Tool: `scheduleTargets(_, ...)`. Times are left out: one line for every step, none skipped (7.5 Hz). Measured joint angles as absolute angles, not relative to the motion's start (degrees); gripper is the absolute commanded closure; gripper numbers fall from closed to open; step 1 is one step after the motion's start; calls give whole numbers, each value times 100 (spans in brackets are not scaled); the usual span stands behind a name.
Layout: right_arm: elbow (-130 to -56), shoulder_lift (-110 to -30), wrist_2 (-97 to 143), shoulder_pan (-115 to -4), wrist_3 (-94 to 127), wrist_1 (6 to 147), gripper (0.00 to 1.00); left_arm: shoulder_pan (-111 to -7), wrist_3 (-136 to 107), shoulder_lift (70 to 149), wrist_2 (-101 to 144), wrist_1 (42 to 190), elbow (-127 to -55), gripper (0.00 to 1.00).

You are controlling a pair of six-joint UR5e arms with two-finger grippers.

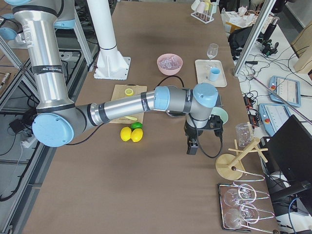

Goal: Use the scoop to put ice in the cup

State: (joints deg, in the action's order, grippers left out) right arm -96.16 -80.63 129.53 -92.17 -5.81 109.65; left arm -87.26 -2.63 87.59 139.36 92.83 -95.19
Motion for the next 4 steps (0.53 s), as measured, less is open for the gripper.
scheduleTargets(-9251,-8127,12956,-9308,-710,10708,0,-8724,-263,8760,13938,9285,-9523,2)
scheduleTargets(-8967,-8186,12964,-9340,-751,10337,0,-8722,-260,8762,13935,9289,-9525,2)
scheduleTargets(-8785,-8277,12969,-9313,-766,10112,0,-8720,-261,8762,13936,9289,-9526,2)
scheduleTargets(-8721,-8359,12968,-9290,-771,9896,0,-8720,-262,8762,13934,9290,-9524,2)
